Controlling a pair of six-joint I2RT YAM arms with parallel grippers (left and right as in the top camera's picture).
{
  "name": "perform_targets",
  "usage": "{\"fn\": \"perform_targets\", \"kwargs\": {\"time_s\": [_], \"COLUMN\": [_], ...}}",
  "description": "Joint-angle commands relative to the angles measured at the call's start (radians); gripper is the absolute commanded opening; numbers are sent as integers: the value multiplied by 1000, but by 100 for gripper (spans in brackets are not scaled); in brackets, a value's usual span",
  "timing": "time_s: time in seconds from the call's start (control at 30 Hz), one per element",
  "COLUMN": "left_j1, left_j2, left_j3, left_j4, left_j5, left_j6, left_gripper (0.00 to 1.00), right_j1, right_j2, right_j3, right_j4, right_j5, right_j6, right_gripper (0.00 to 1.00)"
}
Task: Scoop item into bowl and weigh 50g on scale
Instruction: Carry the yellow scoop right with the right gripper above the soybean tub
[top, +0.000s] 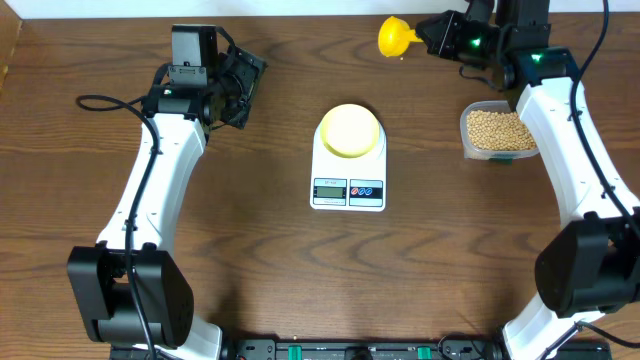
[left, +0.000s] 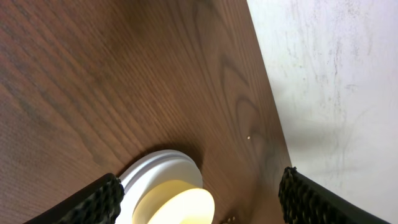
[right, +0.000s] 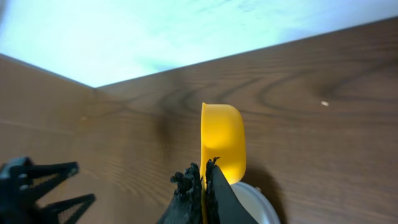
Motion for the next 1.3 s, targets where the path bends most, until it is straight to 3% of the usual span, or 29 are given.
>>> {"fn": "perform_targets", "kwargs": {"time_s": [0.0, 0.73, 1.07, 1.27], "left_j1": [0, 0, 0, 0], "left_j2": [-26, -26, -26, -26], "left_j3": [6, 6, 6, 6], "left_j4": [-2, -2, -2, -2], "left_j5": [-14, -41, -74, -75], "left_j6": [14, 14, 14, 93], "left_gripper": [82, 82, 82, 82], "right_j1": [12, 14, 93, 121], "right_j2": [-53, -240, -246, -260], "right_j3": [14, 14, 14, 14], "right_j4": [-31, -180, -185, -182], "right_j5": [113, 462, 682, 773], "right_j6": [-45, -83, -121, -125], "right_gripper": [1, 2, 2, 2]}}
